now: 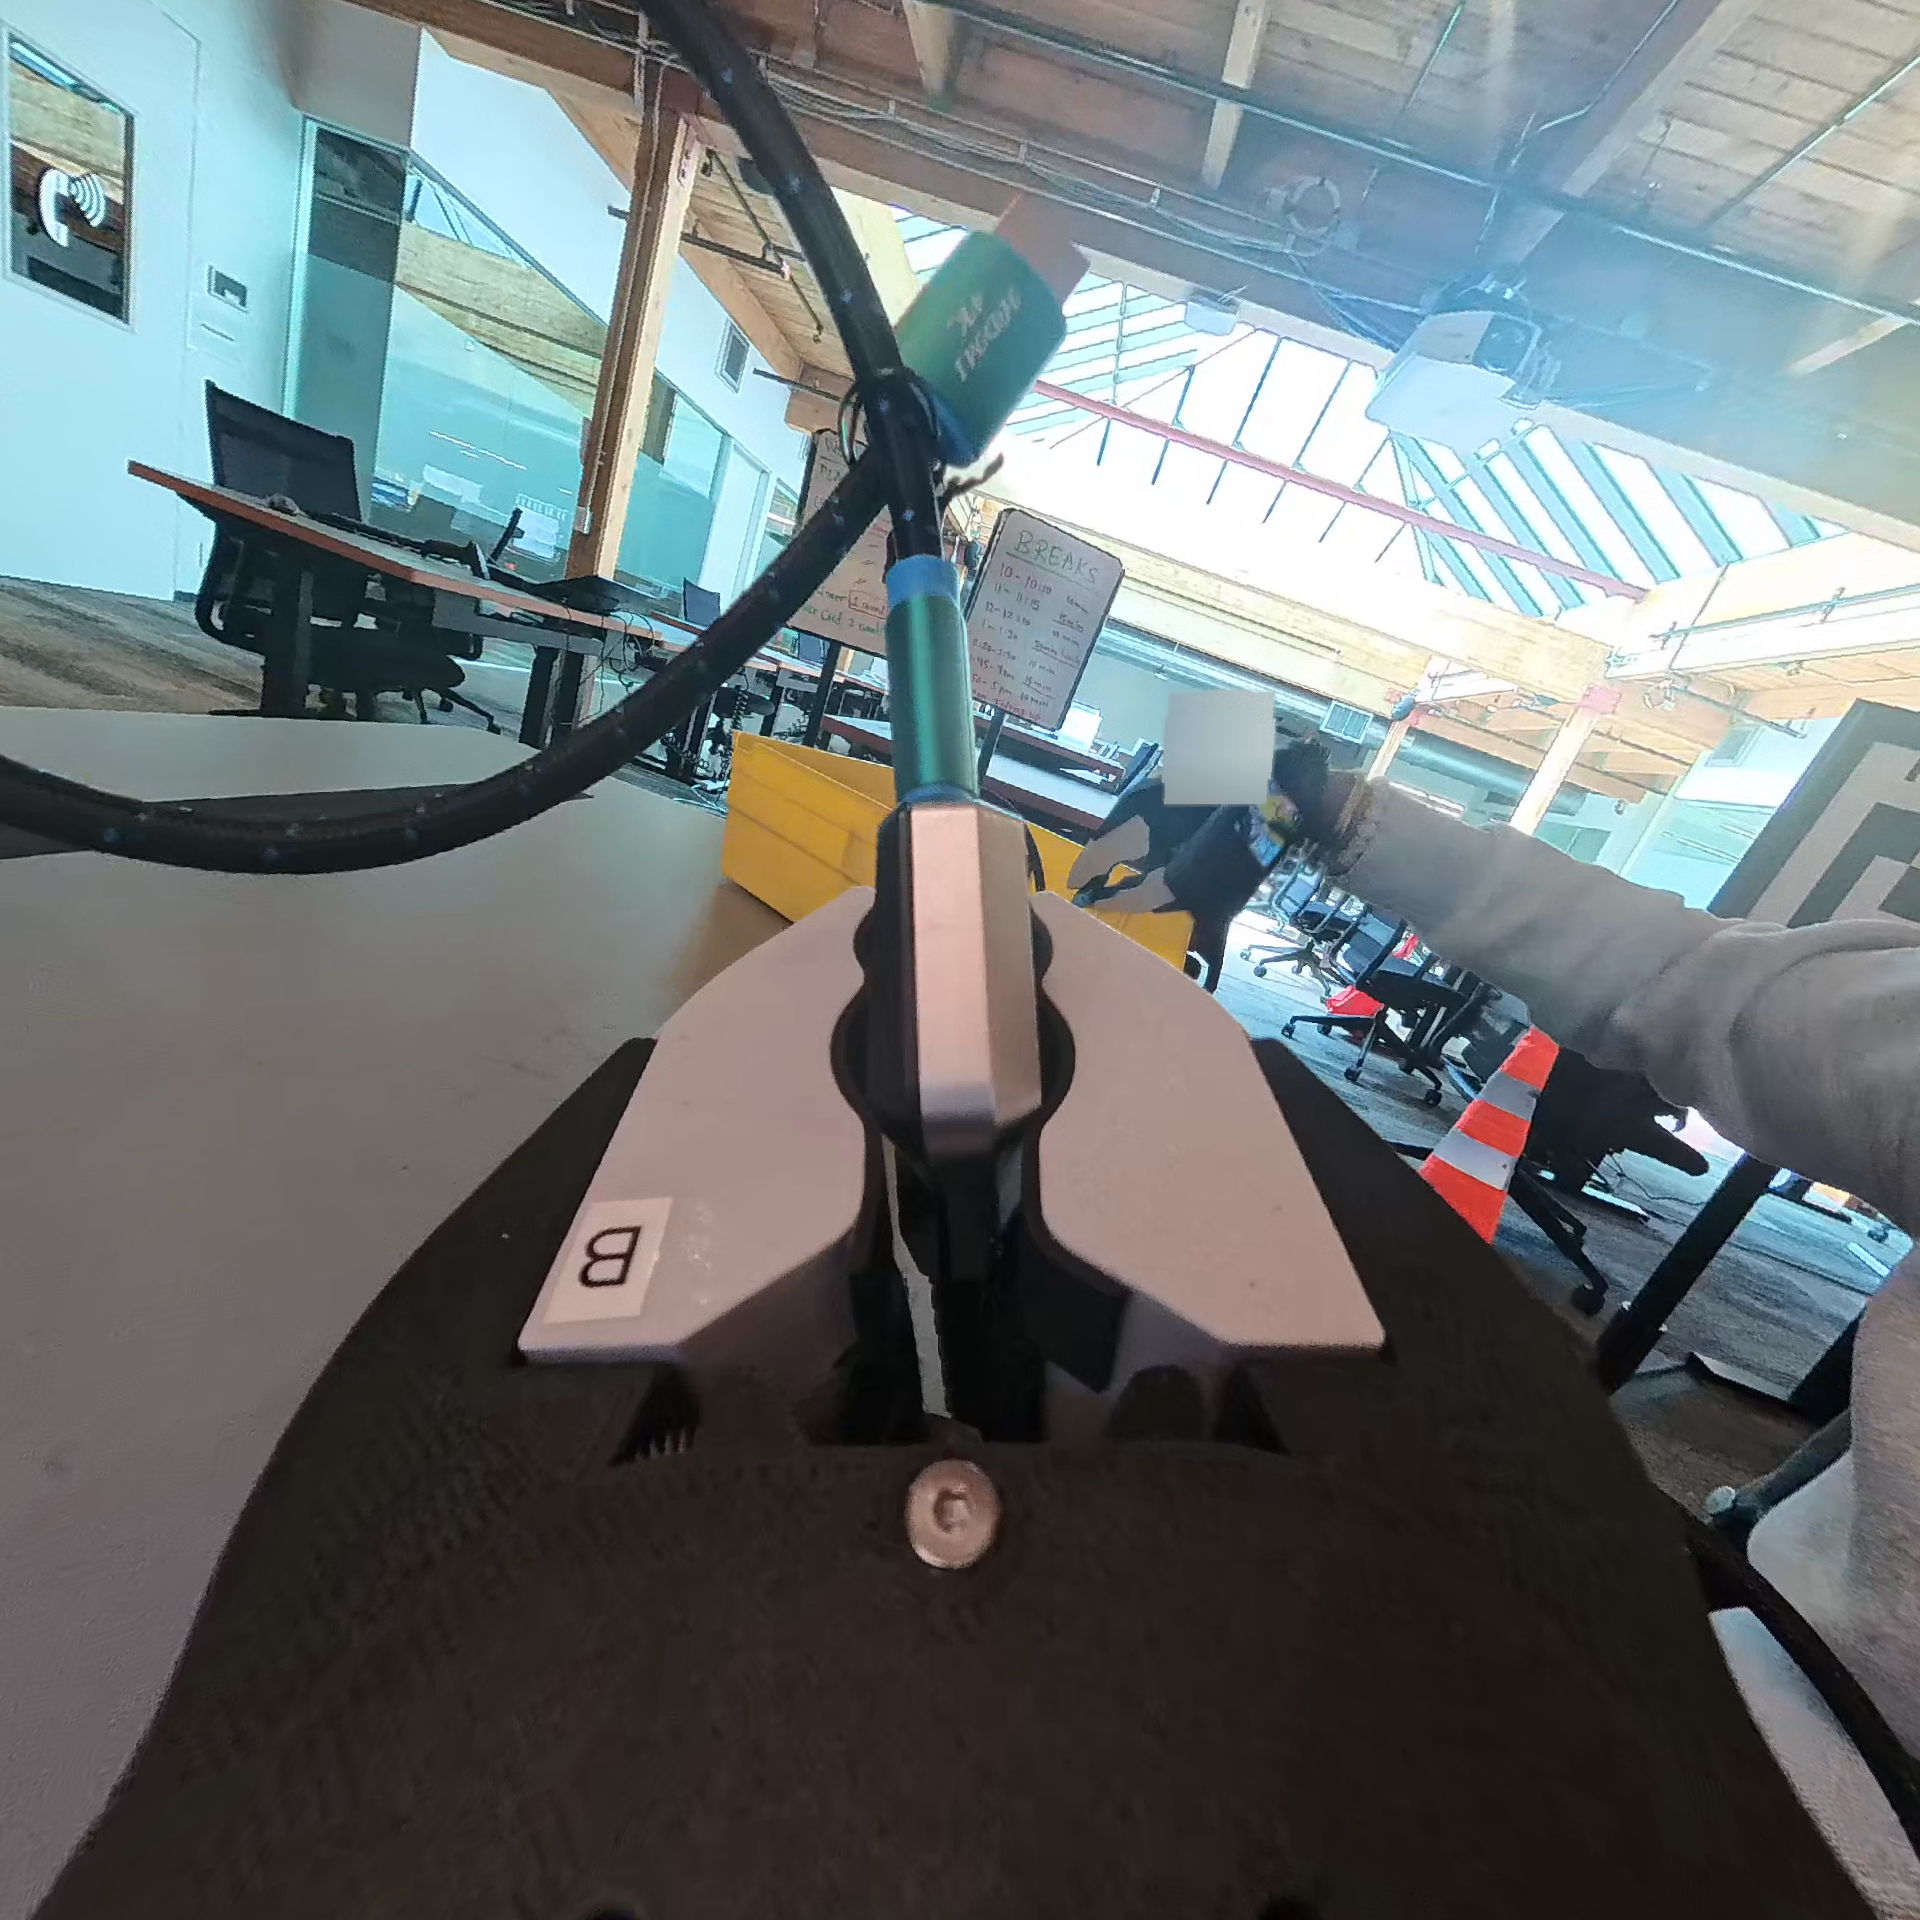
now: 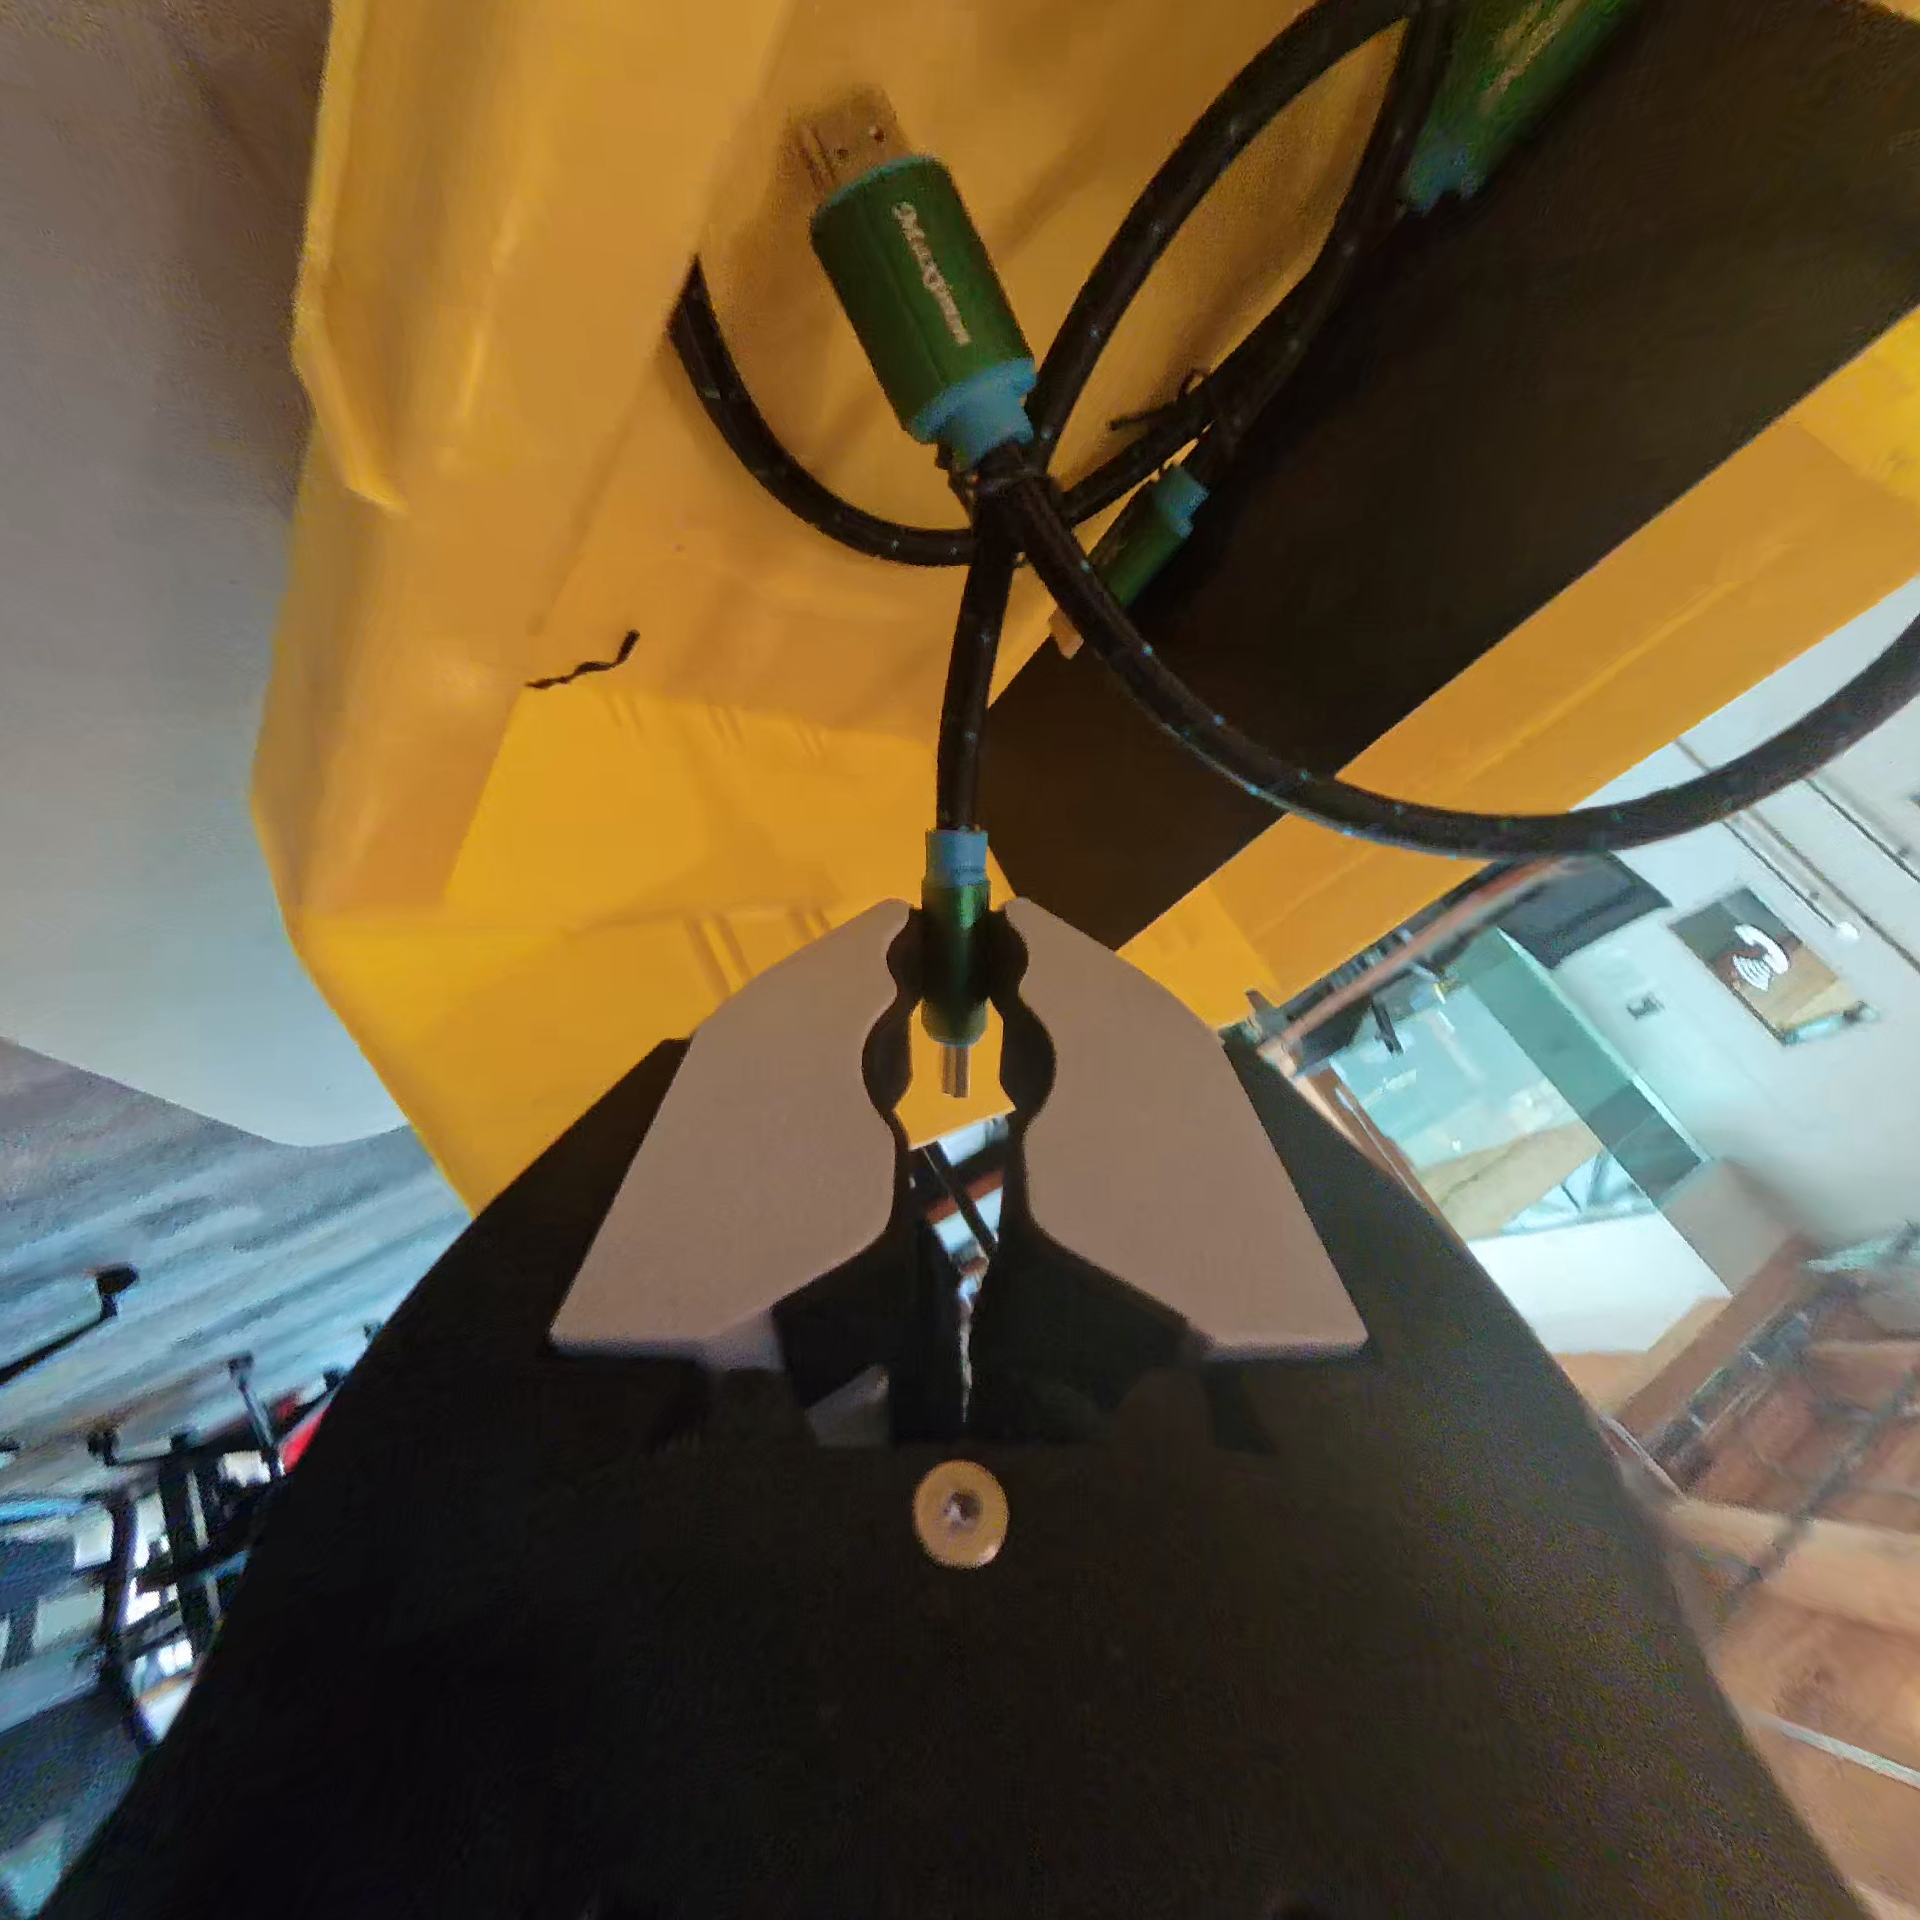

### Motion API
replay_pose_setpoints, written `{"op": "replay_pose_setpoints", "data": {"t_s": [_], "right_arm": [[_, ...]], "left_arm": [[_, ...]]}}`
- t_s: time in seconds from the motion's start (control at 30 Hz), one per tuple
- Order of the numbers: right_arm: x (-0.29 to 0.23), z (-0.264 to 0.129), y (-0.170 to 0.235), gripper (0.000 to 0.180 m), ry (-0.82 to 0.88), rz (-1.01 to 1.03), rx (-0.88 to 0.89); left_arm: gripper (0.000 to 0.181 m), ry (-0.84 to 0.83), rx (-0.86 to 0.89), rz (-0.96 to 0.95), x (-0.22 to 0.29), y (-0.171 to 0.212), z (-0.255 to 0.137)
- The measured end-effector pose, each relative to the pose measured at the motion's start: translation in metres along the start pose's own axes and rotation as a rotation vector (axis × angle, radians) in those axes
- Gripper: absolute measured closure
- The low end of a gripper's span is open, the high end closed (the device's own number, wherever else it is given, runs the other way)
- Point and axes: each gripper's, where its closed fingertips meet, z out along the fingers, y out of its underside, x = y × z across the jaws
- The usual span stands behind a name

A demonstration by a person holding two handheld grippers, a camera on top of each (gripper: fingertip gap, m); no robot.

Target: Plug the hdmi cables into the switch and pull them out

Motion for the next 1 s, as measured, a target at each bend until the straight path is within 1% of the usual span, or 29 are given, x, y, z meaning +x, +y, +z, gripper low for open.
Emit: {"op": "replay_pose_setpoints", "data": {"t_s": [0.03,0.1,0.17,0.27,0.37,0.4,0.43,0.5,0.57,0.6,0.63,0.7,0.73,0.8,0.9,0.93,0.97,1.0], "right_arm": [[0.001,-0.003,-0.001,0.168,-0.011,0.007,0.045],[0.001,-0.01,-0.008,0.168,-0.032,-0.033,0.15],[-0.005,-0.012,-0.013,0.168,-0.086,-0.087,0.199],[-0.012,-0.003,-0.011,0.167,-0.159,-0.144,0.155],[-0.016,0.007,-0.013,0.167,-0.24,-0.127,0.145],[-0.018,0.008,-0.013,0.166,-0.276,-0.086,0.148],[-0.018,0.008,-0.013,0.152,-0.318,-0.017,0.153],[-0.018,0.001,-0.014,0.133,-0.431,0.172,0.187],[-0.015,-0.014,-0.02,0.113,-0.579,0.389,0.29],[-0.011,-0.024,-0.024,0.114,-0.655,0.496,0.351],[-0.003,-0.029,-0.025,0.118,-0.696,0.6,0.397],[0.024,-0.03,-0.029,0.131,-0.658,0.753,0.497],[0.039,-0.028,-0.034,0.136,-0.588,0.793,0.566],[0.071,-0.02,-0.036,0.139,-0.339,0.832,0.636],[0.108,-0.008,-0.034,0.145,0.049,0.796,0.601],[0.114,-0.004,-0.035,0.147,0.126,0.772,0.58],[0.116,0.001,-0.041,0.149,0.15,0.75,0.568],[0.115,0.006,-0.048,0.156,0.136,0.736,0.565]], "left_arm": [[0.159,0.0,0.0,0.001,0.0,0.0,0.0],[0.159,0.0,-0.002,-0.001,-0.001,0.001,0.0],[0.159,0.001,-0.006,-0.005,-0.001,0.002,0.001],[0.159,-0.002,-0.018,0.001,-0.001,0.003,0.001],[0.159,0.001,-0.021,0.007,0.0,0.004,0.001],[0.159,0.002,-0.021,0.006,0.0,0.004,0.001],[0.159,0.002,-0.02,0.004,0.0,0.004,0.001],[0.159,0.003,-0.019,0.0,-0.001,0.004,0.001],[0.16,0.006,-0.021,-0.002,0.0,0.004,0.001],[0.16,0.008,-0.022,-0.001,0.0,0.004,0.002],[0.159,0.01,-0.024,0.002,0.001,0.004,0.002],[0.159,0.011,-0.03,0.006,0.001,0.005,0.002],[0.159,0.011,-0.031,0.009,0.002,0.005,0.002],[0.159,0.009,-0.031,0.01,0.001,0.005,0.002],[0.159,0.006,-0.034,0.003,0.0,0.006,0.002],[0.159,0.006,-0.036,0.003,0.0,0.006,0.002],[0.159,0.007,-0.039,0.004,0.001,0.007,0.002],[0.159,0.01,-0.04,0.005,0.001,0.007,0.002]]}}
